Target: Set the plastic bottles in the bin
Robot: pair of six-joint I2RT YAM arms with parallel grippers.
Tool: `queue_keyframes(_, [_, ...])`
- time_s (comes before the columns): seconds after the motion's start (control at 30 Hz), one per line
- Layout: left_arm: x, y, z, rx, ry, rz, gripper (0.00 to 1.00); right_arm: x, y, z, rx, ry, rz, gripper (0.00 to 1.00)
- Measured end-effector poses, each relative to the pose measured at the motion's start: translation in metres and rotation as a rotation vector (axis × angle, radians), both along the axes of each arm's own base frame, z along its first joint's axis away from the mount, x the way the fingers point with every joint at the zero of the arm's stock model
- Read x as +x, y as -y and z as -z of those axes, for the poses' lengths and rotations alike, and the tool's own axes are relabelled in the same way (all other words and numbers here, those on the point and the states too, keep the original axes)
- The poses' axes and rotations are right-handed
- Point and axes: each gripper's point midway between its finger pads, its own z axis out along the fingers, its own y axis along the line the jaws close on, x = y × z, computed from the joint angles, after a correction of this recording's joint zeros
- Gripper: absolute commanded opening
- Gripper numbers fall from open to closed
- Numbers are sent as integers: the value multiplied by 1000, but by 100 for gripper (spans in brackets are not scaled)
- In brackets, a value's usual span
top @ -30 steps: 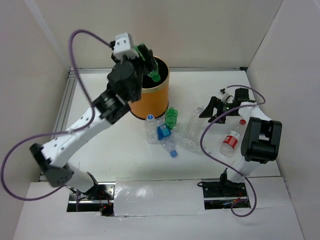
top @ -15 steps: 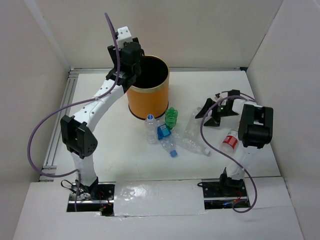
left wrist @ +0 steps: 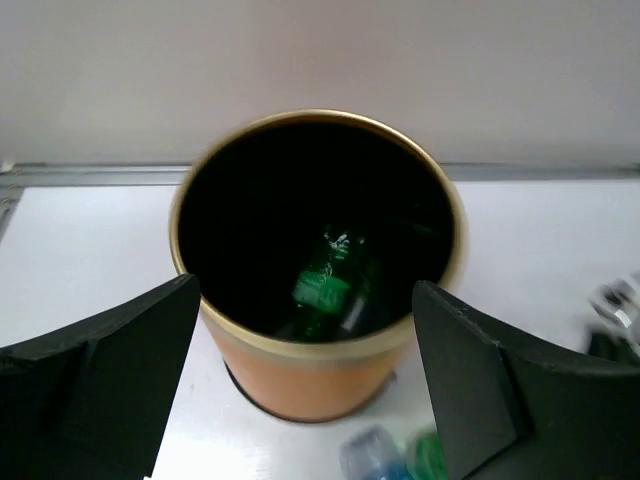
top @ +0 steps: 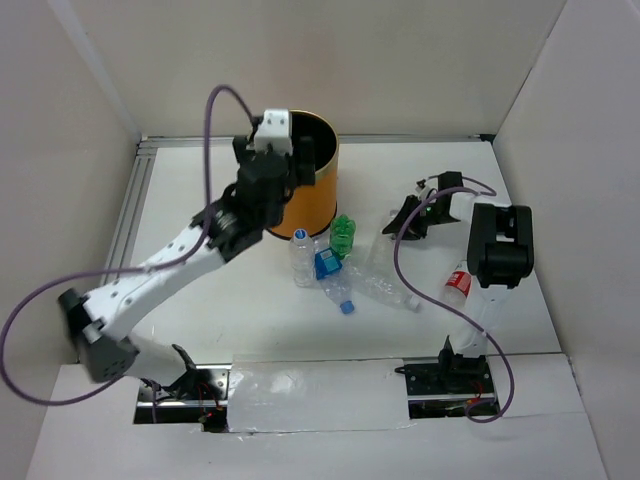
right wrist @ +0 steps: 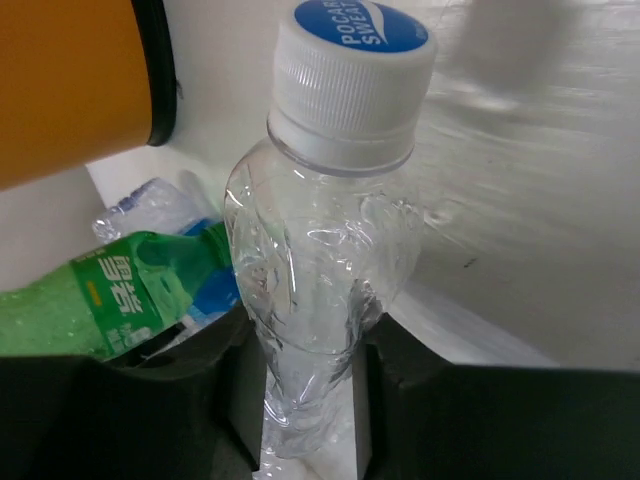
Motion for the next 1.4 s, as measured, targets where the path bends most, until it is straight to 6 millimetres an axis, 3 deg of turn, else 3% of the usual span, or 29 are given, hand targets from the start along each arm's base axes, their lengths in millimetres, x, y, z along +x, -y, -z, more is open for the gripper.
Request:
queue_keyframes(0.07, [-50, 10, -2, -17, 16, 109, 100, 2, 4, -2, -10, 14, 5, 16])
queue_keyframes(0.13, [-104, -1, 15, -63, -3, 198, 100, 3, 13, -3, -22, 22, 19, 8])
queue_keyframes(0.2, [-118, -9, 22, -102, -10, 211, 100, 7, 28, -7, -47, 37, 37, 8])
queue_keyframes(0.27, [-137, -18, 49, -142, -45, 234, 100, 20, 48, -22, -90, 71, 55, 8])
queue_keyframes(0.33, [-156, -21, 88, -143, -109, 270, 100, 52, 67, -57, -133, 190, 62, 8])
queue_keyframes(0.4, [-172, -18, 120, -130, -158, 311, 100, 92, 82, -111, -185, 367, 66, 8])
queue_keyframes(0.47, [-181, -12, 151, -101, -205, 343, 100, 126, 80, -180, -225, 576, 46, 8])
queue_keyframes(0.53, [-189, -6, 179, -70, -234, 381, 100, 147, 62, -248, -249, 787, 6, 8])
queue_keyframes(0.63, [-197, 1, 210, -42, -255, 425, 100, 150, -2, -334, -225, 1040, -92, 8])
queue_keyframes(0.73, [-198, 6, 227, -26, -251, 451, 100, 132, -79, -389, -161, 1225, -207, 10])
queue_keyframes(0.8, [-195, 11, 229, -25, -231, 460, 100, 115, -124, -407, -111, 1293, -280, 10])
queue_keyframes(0.9, [-188, 21, 227, -15, -193, 472, 100, 98, -180, -412, -56, 1346, -365, 14])
queue_keyframes(0.97, [-183, 27, 228, -2, -173, 466, 100, 101, -200, -403, -53, 1346, -380, 23])
queue_keyframes(1.0, [-179, 29, 229, 3, -165, 457, 100, 105, -208, -393, -57, 1334, -385, 57])
queue_keyframes(1.07, [-172, 34, 237, 41, -162, 436, 100, 116, -217, -369, -69, 1285, -384, 93])
queue_keyframes(1.1, [-169, 37, 241, 58, -164, 428, 100, 124, -218, -356, -82, 1263, -379, 100])
queue_keyframes(1.23, [-150, 47, 250, 118, -151, 371, 100, 144, -213, -313, -138, 1183, -368, 100])
queue_keyframes(1.37, [-128, 51, 250, 132, -120, 301, 100, 147, -195, -302, -157, 1148, -354, 100])
queue_keyframes(1.4, [-123, 50, 250, 138, -114, 283, 95, 144, -186, -299, -164, 1129, -350, 100])
